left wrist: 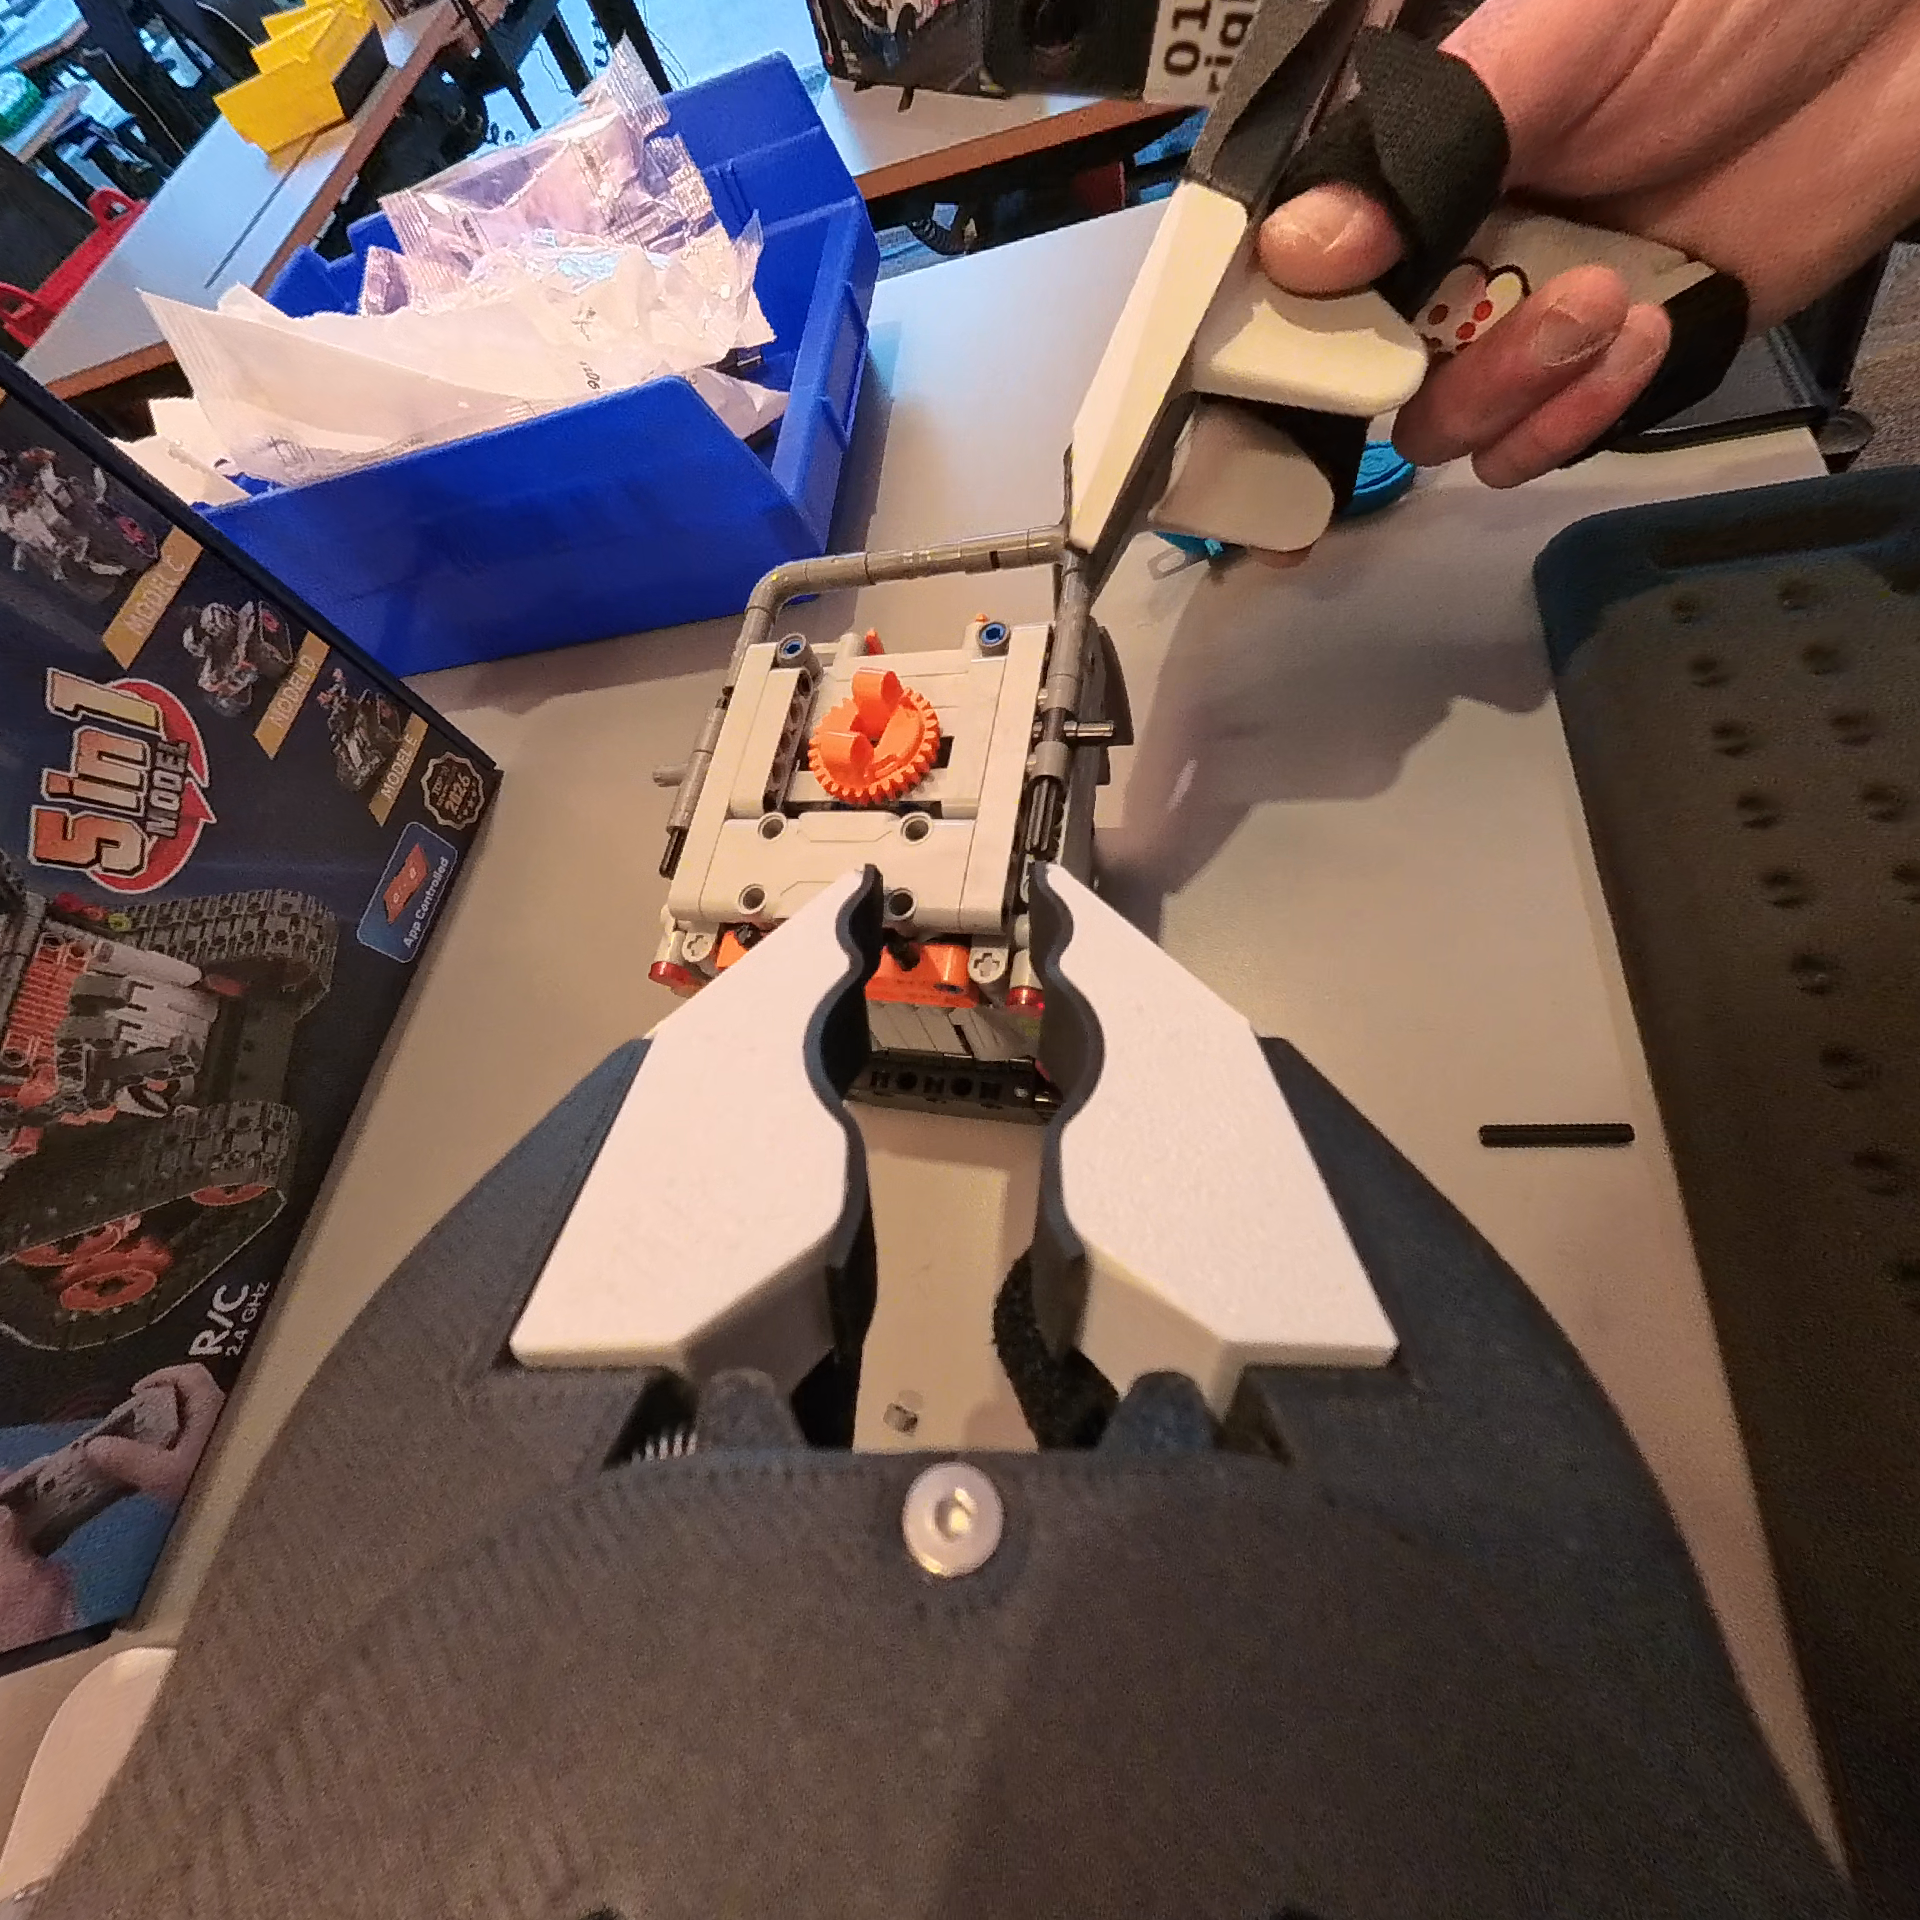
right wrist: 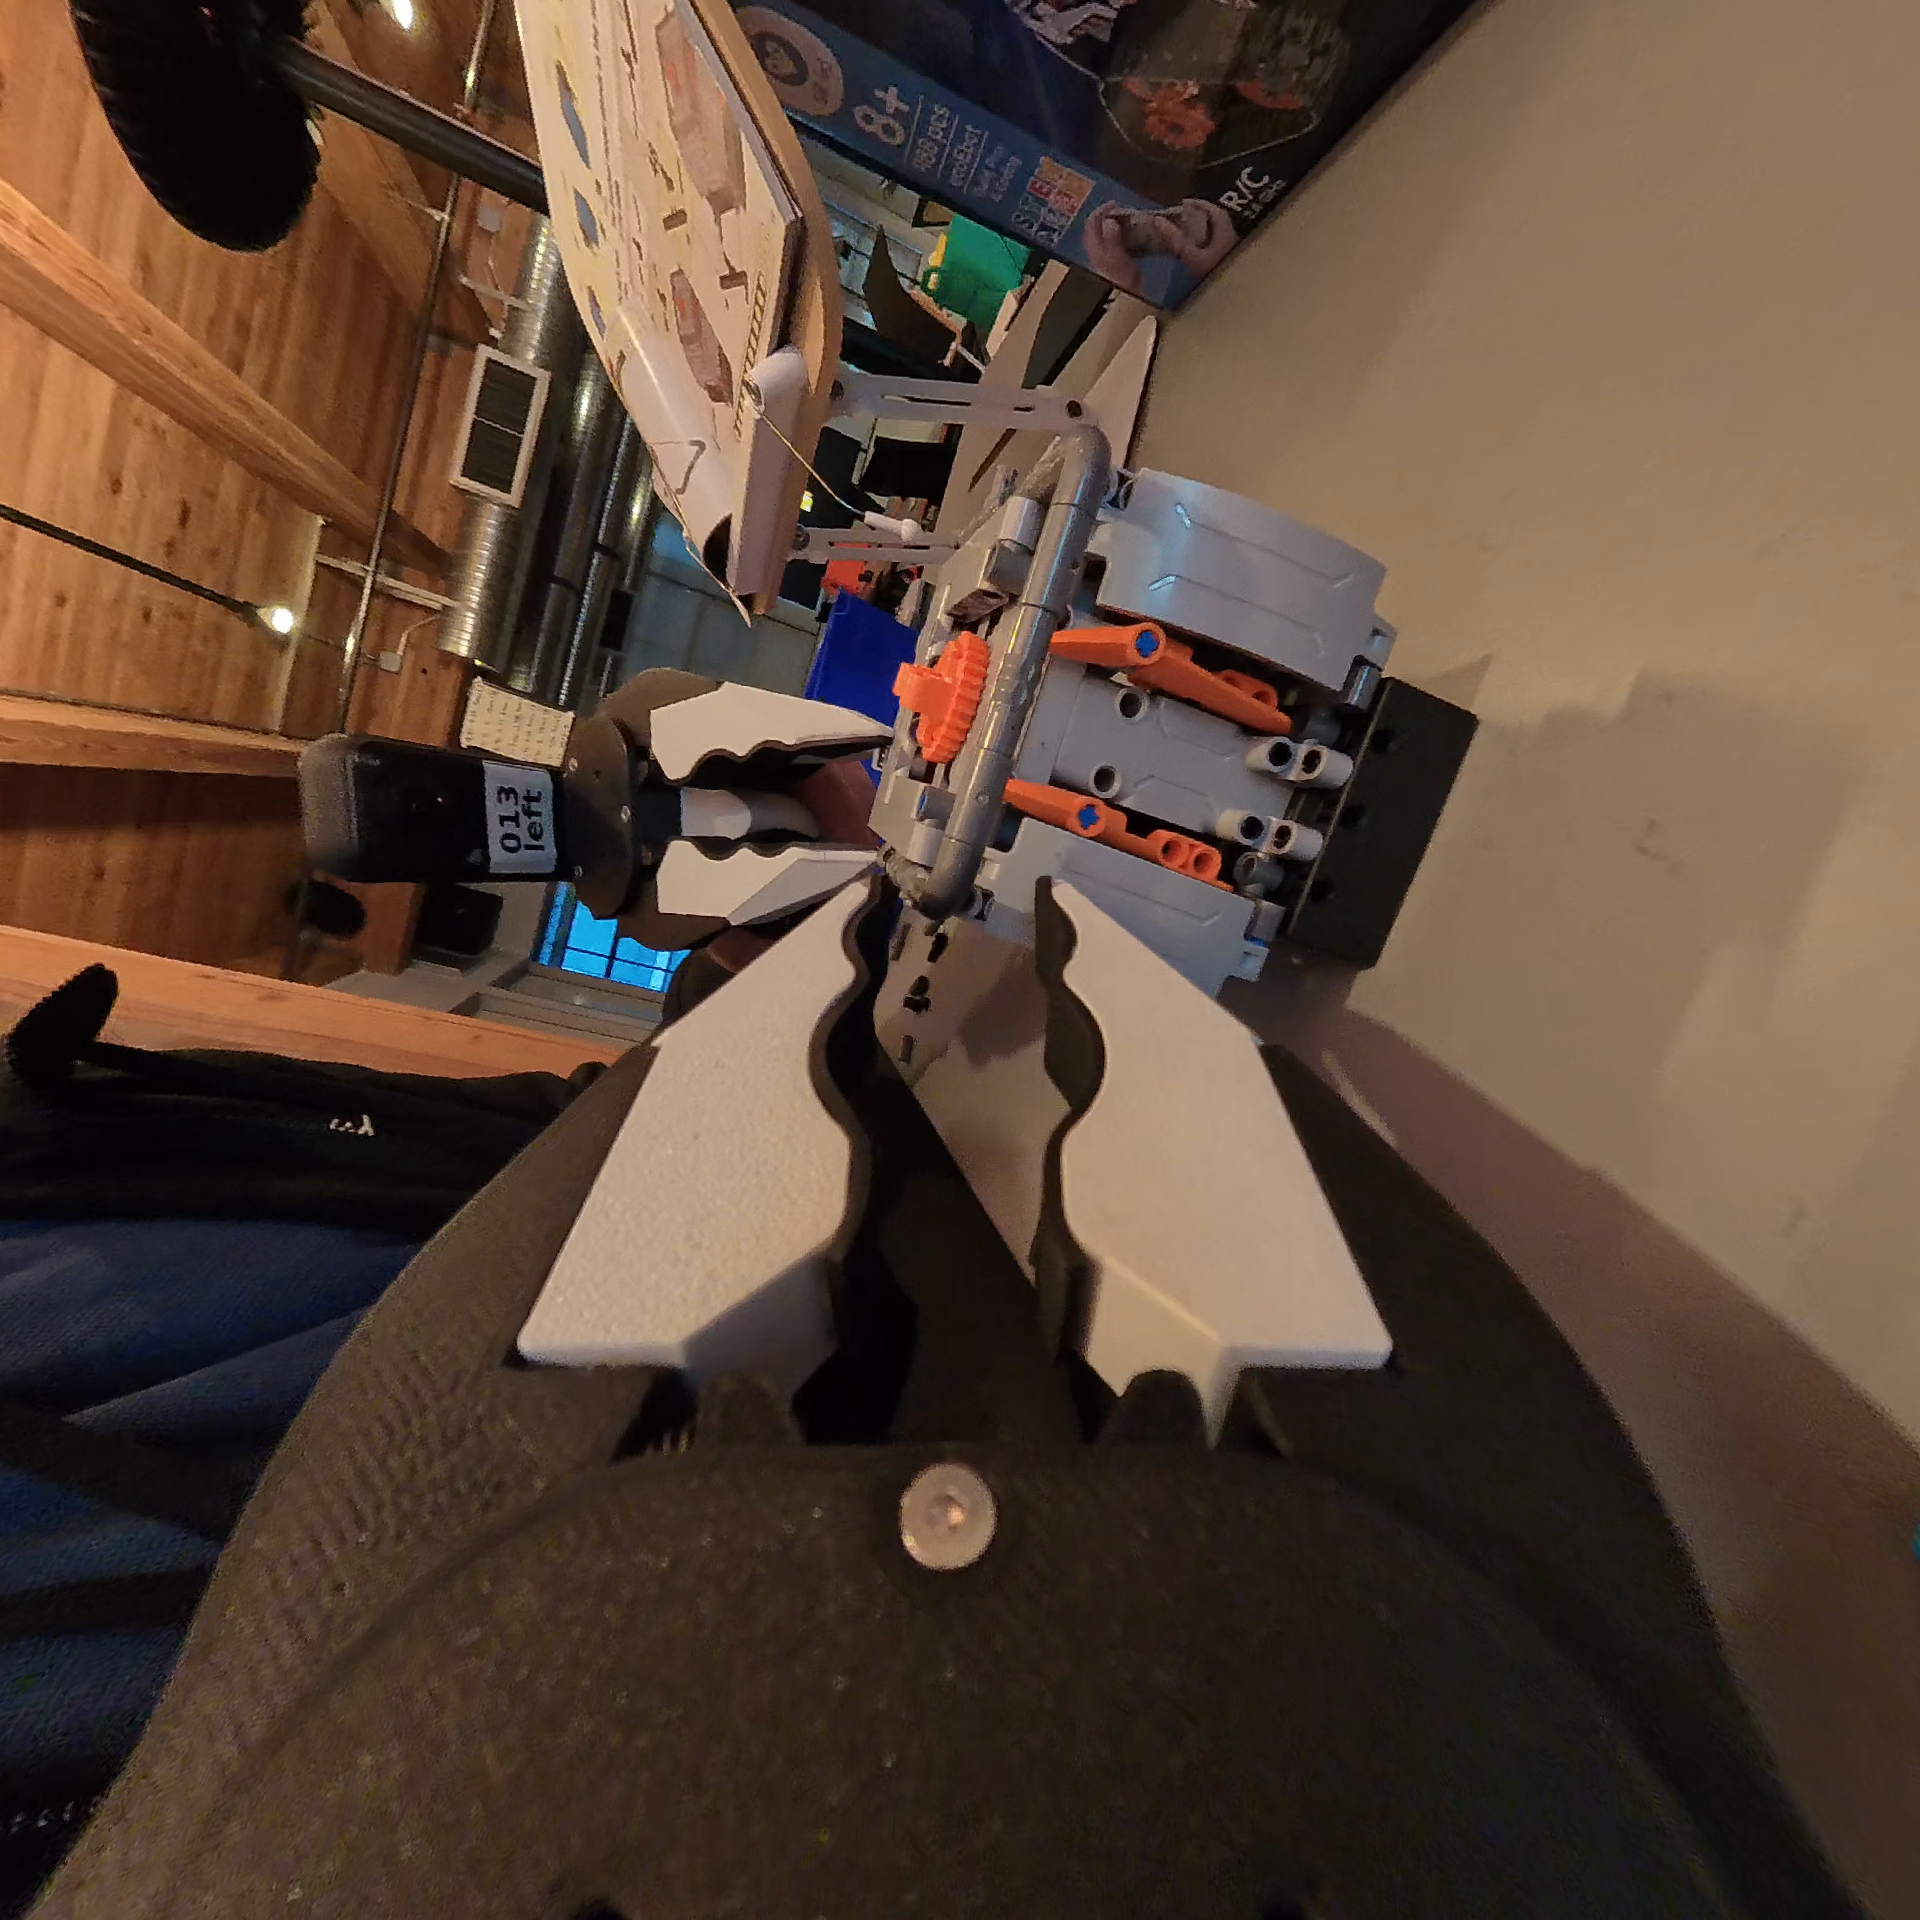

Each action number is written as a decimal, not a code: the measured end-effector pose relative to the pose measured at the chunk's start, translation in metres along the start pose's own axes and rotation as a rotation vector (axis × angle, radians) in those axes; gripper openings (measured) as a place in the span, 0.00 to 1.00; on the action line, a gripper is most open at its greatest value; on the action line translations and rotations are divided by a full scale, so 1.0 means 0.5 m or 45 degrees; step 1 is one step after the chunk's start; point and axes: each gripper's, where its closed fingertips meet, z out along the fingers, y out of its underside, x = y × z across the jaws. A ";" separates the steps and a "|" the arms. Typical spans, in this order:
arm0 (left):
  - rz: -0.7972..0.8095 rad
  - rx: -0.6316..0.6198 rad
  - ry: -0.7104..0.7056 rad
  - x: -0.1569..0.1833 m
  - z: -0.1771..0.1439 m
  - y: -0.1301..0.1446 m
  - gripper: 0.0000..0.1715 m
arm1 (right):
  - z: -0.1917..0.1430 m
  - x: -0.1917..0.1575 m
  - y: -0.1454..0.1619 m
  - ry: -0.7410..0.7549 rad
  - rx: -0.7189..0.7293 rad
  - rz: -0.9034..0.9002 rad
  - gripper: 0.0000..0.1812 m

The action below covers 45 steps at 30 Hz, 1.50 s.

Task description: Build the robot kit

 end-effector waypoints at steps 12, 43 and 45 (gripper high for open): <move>-0.065 0.049 0.042 -0.025 -0.024 -0.013 0.22 | -0.021 0.011 -0.084 0.102 0.033 -0.202 0.13; -0.608 0.029 0.139 -0.085 0.047 -0.003 0.23 | 0.053 0.044 -0.133 0.119 -0.011 -0.345 0.04; -0.611 0.029 0.143 -0.085 0.047 -0.003 0.23 | 0.052 0.043 -0.133 0.108 0.003 -0.343 0.04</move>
